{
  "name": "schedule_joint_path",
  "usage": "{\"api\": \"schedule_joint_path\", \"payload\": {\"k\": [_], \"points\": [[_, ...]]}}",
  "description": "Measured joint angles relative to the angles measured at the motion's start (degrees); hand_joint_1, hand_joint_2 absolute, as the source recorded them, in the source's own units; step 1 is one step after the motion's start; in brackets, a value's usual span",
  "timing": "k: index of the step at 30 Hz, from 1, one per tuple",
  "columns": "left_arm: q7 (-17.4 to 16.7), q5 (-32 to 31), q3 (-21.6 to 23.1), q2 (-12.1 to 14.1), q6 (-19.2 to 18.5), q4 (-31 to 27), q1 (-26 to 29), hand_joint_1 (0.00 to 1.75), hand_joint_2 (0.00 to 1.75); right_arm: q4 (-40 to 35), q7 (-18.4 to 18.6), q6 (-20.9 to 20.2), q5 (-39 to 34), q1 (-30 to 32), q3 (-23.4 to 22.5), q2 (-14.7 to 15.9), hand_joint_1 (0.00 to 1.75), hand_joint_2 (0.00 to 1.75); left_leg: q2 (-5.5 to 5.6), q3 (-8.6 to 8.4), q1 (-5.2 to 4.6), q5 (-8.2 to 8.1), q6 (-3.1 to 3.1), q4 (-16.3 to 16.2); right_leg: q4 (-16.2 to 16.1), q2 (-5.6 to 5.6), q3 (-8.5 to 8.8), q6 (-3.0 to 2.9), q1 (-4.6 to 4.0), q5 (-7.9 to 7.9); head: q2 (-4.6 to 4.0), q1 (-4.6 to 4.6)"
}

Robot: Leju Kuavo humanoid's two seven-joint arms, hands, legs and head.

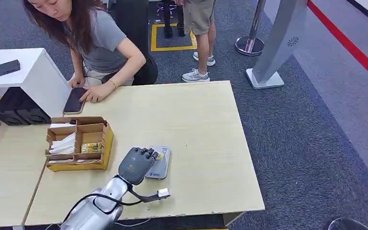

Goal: Pass the card to the sensor for recognition and then transmit it.

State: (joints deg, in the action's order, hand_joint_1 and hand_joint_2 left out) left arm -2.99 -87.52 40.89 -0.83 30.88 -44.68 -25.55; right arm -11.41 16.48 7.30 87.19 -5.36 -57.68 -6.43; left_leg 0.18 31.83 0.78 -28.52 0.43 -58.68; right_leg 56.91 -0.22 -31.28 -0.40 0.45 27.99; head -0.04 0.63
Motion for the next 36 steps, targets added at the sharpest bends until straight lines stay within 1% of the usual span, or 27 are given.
{"api": "schedule_joint_path", "payload": {"k": [3, 5, 6, 8, 10, 11, 13, 14, 15, 17, 22, 25, 29, 33, 36], "points": [[0.00, 0.02, 0.00, -0.02, 0.04, 0.02, -0.01, 1.75, 1.75, 0.00, -0.02, 0.09, 0.02, 0.00, 0.00, 0.00, 0.00, 0.00, 0.00, 0.00, 0.00, 0.00, 0.00, 0.00, 0.00, 0.00, 0.00, 0.00, 0.00, 0.00, 0.00, 0.00], [-0.15, -0.35, 0.00, 0.00, 0.77, 0.02, -0.01, 1.75, 1.75, 0.00, -0.09, 0.09, 0.02, 0.00, 0.00, 0.02, 0.00, 0.00, 0.00, 0.00, 0.00, 0.00, 0.00, 0.00, 0.00, 0.00, 0.00, 0.00, 0.00, 0.00, 0.00, 0.00], [-0.88, -0.99, 0.00, 0.02, 1.62, 0.02, 0.00, 1.75, 1.75, 0.00, -0.09, 0.09, 0.02, 0.00, 0.00, 0.02, 0.00, 0.00, 0.00, 0.00, 0.00, 0.00, 0.00, 0.00, 0.00, 0.00, 0.00, 0.00, 0.00, 0.00, 0.00, 0.00], [-3.70, -1.90, 0.02, 0.15, 4.33, -0.09, -0.01, 1.75, 1.75, 0.00, -0.09, 0.13, 0.09, 0.00, 0.00, 0.02, 0.00, 0.00, 0.00, 0.01, 0.00, 0.00, 0.00, 0.00, 0.00, 0.00, 0.00, 0.00, 0.00, 0.00, 0.00, -0.02], [-8.32, -2.16, 0.70, 1.05, 5.40, -1.18, -0.33, 1.75, 1.75, 0.00, -0.09, 0.15, 0.20, 0.01, 0.00, 0.04, 0.00, 0.00, 0.00, 0.01, 0.01, 0.00, 0.00, 0.00, 0.01, 0.00, -0.01, 0.00, 0.00, 0.00, 0.00, -0.04], [-10.77, -2.19, 1.26, 2.10, 5.48, -1.90, -0.72, 1.75, 1.75, 0.00, -0.11, 0.15, 0.30, 0.01, 0.00, 0.04, 0.00, 0.00, 0.00, 0.01, 0.02, 0.01, 0.01, 0.00, 0.01, 0.00, -0.01, 0.00, 0.00, 0.00, 0.00, -0.04], [-17.39, -2.25, 2.60, 4.07, 5.60, -4.77, -1.60, 1.75, 1.75, 0.00, -0.20, 0.20, 0.42, 0.02, 0.00, 0.04, 0.00, 0.00, -0.02, 0.01, 0.05, 0.01, 0.01, 0.00, 0.04, -0.02, -0.02, -0.01, -0.01, -0.01, 0.00, -0.04], [-21.37, -2.25, 3.28, 6.34, 5.60, -7.42, -2.19, 1.75, 1.75, 0.00, -0.26, 0.22, 0.44, 0.03, 0.00, 0.04, 0.00, 0.00, -0.02, 0.00, 0.06, 0.01, 0.01, 0.00, 0.05, -0.02, -0.03, -0.01, -0.01, -0.01, 0.00, -0.02], [-23.09, -2.30, 3.54, 7.41, 5.60, -9.14, -2.83, 1.75, 1.75, 0.00, -0.26, 0.22, 0.44, 0.03, 0.00, 0.04, 0.00, 0.00, -0.01, 0.00, 0.06, 0.01, 0.01, 0.00, 0.07, -0.01, -0.02, -0.01, -0.01, 0.00, 0.00, -0.04], [-24.87, -2.32, 3.87, 10.61, 5.60, -11.86, -4.25, 1.75, 1.75, 0.00, -0.39, 0.20, 0.91, 0.00, 0.00, 0.04, 0.00, 0.00, 0.00, 0.00, 0.07, 0.02, 0.02, 0.00, 0.09, 0.00, -0.02, -0.01, -0.04, 0.00, 0.00, -0.04], [-27.06, -2.32, 4.20, 15.74, 5.60, -14.62, -6.24, 1.75, 1.75, 0.02, -0.42, 0.07, 1.53, 0.00, 0.07, 0.04, 0.00, 0.00, -0.03, 0.00, 0.06, 0.02, 0.03, 0.00, 0.11, -0.02, -0.04, -0.01, -0.05, 0.00, 0.00, 0.00], [-28.17, -2.32, 4.83, 17.81, 5.60, -14.78, -7.25, 1.75, 1.75, 0.02, -0.42, -0.02, 1.94, -0.03, 0.26, 0.04, 0.00, 0.00, -0.03, 0.01, 0.05, 0.03, 0.03, 0.00, 0.11, -0.02, -0.03, -0.01, -0.05, 0.00, 0.00, -0.02], [-28.55, -2.32, 5.62, 20.24, 5.60, -14.69, -8.42, 1.75, 1.75, 0.02, -0.42, -0.09, 2.51, -0.08, 0.39, 0.04, 0.00, 0.00, -0.03, 0.01, 0.04, 0.03, 0.03, 0.00, 0.11, -0.02, -0.03, -0.01, -0.05, 0.00, 0.00, -0.02], [-27.54, -2.32, 5.64, 22.11, 5.60, -13.93, -9.44, 1.75, 1.75, 0.02, -0.42, -0.11, 2.51, -0.12, 0.63, 0.04, 0.00, 0.00, -0.03, 0.01, 0.04, 0.03, 0.03, 0.00, 0.11, -0.02, -0.03, -0.01, -0.04, 0.00, 0.00, 0.00], [-24.17, -2.32, 5.27, 22.82, 5.60, -11.93, -10.41, 1.75, 1.75, 0.02, -0.22, -0.20, 2.51, -0.15, 1.25, 0.02, 0.00, 0.00, -0.03, 0.01, 0.04, 0.03, 0.04, 0.00, 0.11, -0.02, -0.03, -0.01, -0.05, 0.00, 0.00, 0.00]]}}
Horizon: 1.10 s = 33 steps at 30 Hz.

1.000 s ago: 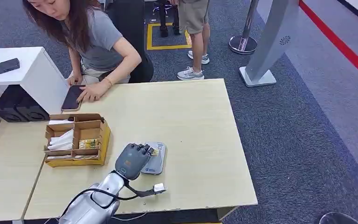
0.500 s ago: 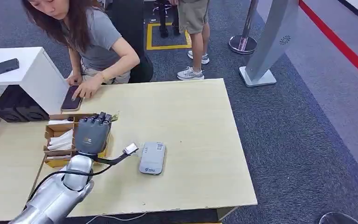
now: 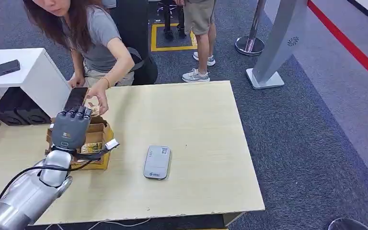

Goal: Pass the card to the sensor for recognition and then transmit it.

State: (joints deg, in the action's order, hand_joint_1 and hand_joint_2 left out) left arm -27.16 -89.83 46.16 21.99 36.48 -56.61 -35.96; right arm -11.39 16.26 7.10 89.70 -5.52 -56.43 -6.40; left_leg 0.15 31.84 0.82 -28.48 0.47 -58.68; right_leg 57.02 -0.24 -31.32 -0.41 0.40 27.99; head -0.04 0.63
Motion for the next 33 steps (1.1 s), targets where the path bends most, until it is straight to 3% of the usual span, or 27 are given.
{"api": "schedule_joint_path", "payload": {"k": [7, 8, 9, 10, 27, 33], "points": [[2.68, 0.04, -2.93, 0.15, 0.00, 3.60, -0.50, 1.75, 1.75, 0.07, 0.37, -0.63, 0.00, -0.06, 0.57, -0.09, 0.00, 0.00, 0.01, 0.00, 0.00, 0.00, 0.00, 0.00, 0.00, -0.01, 0.00, 0.00, 0.00, 0.00, 0.00, -0.02], [2.68, 0.04, -3.17, 0.15, 0.00, 3.80, -0.51, 1.19, 1.75, 0.09, 0.46, -0.68, 0.00, -0.07, 0.61, -0.09, 0.00, 0.00, 0.00, 0.00, 0.00, 0.00, 0.01, 0.00, 0.00, -0.01, 0.00, 0.00, 0.00, 0.00, 0.00, -0.04], [2.68, 0.04, -3.32, 0.15, 0.00, 3.93, -0.50, 0.86, 1.75, 0.11, 0.46, -0.70, 0.00, -0.06, 0.61, -0.11, 0.00, 0.00, 0.00, 0.00, 0.00, 0.00, 0.01, 0.00, 0.00, -0.02, 0.00, 0.00, 0.00, 0.00, 0.00, -0.04], [2.68, 0.04, -3.45, 0.15, 0.00, 4.04, -0.48, 0.00, 1.75, 0.13, 0.48, -0.74, 0.00, -0.06, 0.63, -0.13, 0.00, 0.00, 0.00, 0.01, 0.00, 0.00, 0.00, 0.00, 0.00, -0.01, 0.00, 0.00, 0.00, 0.00, 0.00, -0.04], [2.49, 0.04, -4.20, 0.26, 0.00, 4.30, 0.21, 0.00, 1.75, 0.22, 0.70, -0.85, 0.00, -0.06, 1.00, -0.46, 0.00, 0.00, 0.02, 0.01, 0.00, 0.01, 0.01, 0.00, 0.00, 0.00, 0.00, 0.00, 0.00, 0.00, 0.00, -0.02], [1.50, 0.02, -4.26, 1.20, 0.00, 0.80, 2.95, 0.00, 1.75, 0.22, 1.62, -0.83, 0.00, -0.01, 1.46, -0.48, 0.00, 0.00, 0.01, 0.01, 0.00, 0.00, 0.01, 0.00, 0.00, 0.00, -0.01, 0.00, 0.00, 0.00, 0.00, -0.02]]}}
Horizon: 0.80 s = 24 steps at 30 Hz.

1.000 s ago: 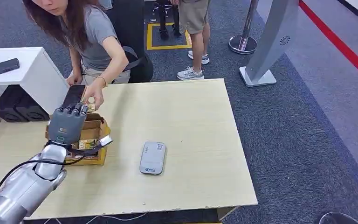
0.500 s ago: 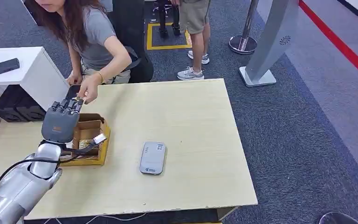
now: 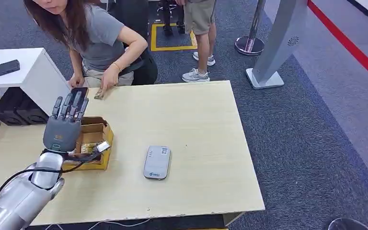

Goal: Pass the card to the sensor for recognition and then transmit it.

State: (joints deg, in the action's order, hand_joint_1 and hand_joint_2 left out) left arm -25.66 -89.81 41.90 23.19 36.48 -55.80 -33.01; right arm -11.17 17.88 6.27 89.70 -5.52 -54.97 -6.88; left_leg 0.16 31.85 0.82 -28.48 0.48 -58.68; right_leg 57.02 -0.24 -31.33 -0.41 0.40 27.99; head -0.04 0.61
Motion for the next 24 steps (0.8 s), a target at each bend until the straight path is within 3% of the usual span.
{"api": "schedule_joint_path", "payload": {"k": [8, 15, 24], "points": [[0.07, 0.00, -0.07, 0.83, 0.00, -2.71, 1.56, 0.00, 1.75, 0.00, 0.04, 0.18, -0.02, 0.00, 0.20, 0.00, 0.00, 0.00, 0.00, -0.01, 0.00, 0.00, 0.00, 0.00, 0.00, 0.00, 0.01, 0.00, 0.00, 0.00, 0.00, 0.00], [5.11, 0.00, -2.38, 0.74, -0.18, -7.42, 3.28, 0.00, 1.75, -0.02, -0.39, 0.85, -0.37, 0.05, 0.20, 0.04, 0.00, 0.00, 0.00, 0.01, 0.00, 0.00, 0.00, 0.00, -0.01, 0.00, -0.01, 0.00, 0.00, 0.00, 0.00, 0.00], [8.55, 0.00, -3.08, -0.77, -0.57, -11.47, 2.67, 0.00, 1.75, -0.17, -0.48, 2.47, -2.38, 0.07, -0.26, 0.13, 0.00, 0.00, -0.04, -0.02, -0.01, 0.00, 0.00, -0.01, -0.02, -0.03, -0.02, 0.00, 0.01, -0.01, 0.00, 0.00]]}}
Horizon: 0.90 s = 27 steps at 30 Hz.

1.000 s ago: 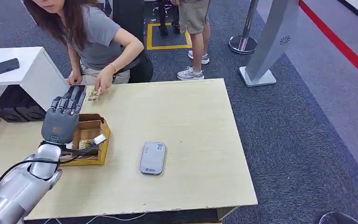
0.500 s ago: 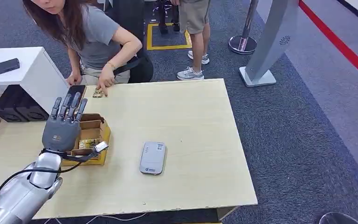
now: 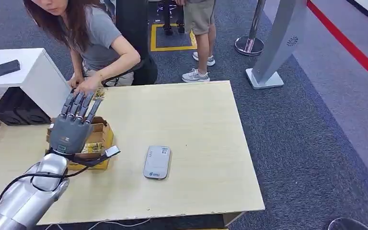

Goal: Pass the card to the sensor for recognition and then transmit it.

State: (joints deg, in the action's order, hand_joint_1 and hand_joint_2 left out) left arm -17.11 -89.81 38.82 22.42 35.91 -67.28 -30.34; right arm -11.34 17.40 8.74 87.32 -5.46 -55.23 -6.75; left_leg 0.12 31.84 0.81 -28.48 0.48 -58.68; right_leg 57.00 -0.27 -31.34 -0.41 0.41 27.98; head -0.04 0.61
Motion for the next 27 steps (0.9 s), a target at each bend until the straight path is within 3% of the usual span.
{"api": "schedule_joint_path", "payload": {"k": [7, 13, 17, 22, 27], "points": [[1.00, 0.00, -0.35, -0.65, -0.46, -1.20, -0.37, 0.00, 1.75, -0.02, 1.13, 0.20, -0.13, 0.07, -0.52, 0.00, 0.00, 0.00, 0.00, 0.00, 0.01, 0.00, 0.00, 0.00, 0.01, 0.00, -0.01, 0.00, 0.00, 0.00, 0.00, 0.02], [3.57, 0.02, -4.27, -1.42, -2.45, -2.95, 0.11, 0.00, 1.75, -0.02, 2.12, 0.74, -0.15, 0.31, -1.01, 0.00, 0.00, 0.00, -0.02, 0.01, 0.00, 0.00, 0.00, 0.00, 0.01, -0.02, 0.00, 0.00, 0.00, 0.00, 0.00, -0.02], [4.04, 0.02, -6.95, -1.79, -4.11, -3.43, 2.09, 0.00, 1.75, -0.04, 2.10, 1.07, -0.96, 0.39, -1.25, 0.00, 0.00, 0.00, -0.02, 0.03, 0.00, 0.00, 0.00, 0.00, 0.01, -0.01, 0.00, 0.00, 0.00, 0.01, 0.00, 0.00], [1.99, 0.02, -7.21, -1.07, -4.79, -3.43, 5.78, 0.00, 1.75, -0.09, 2.12, 2.03, -1.13, 0.55, -1.62, 0.33, 0.00, 0.00, -0.06, 0.02, 0.00, -0.01, 0.00, 0.00, 0.01, -0.06, -0.02, 0.00, 0.00, 0.01, 0.00, 0.02], [2.78, 0.02, -8.24, -0.94, -6.38, -5.39, 10.61, 0.00, 1.75, -0.09, 2.54, 1.95, -2.10, 0.63, -2.40, 0.48, 0.00, 0.00, -0.07, 0.04, 0.00, -0.03, -0.01, 0.00, 0.00, -0.06, -0.05, 0.00, 0.00, 0.01, 0.00, 0.00]]}}
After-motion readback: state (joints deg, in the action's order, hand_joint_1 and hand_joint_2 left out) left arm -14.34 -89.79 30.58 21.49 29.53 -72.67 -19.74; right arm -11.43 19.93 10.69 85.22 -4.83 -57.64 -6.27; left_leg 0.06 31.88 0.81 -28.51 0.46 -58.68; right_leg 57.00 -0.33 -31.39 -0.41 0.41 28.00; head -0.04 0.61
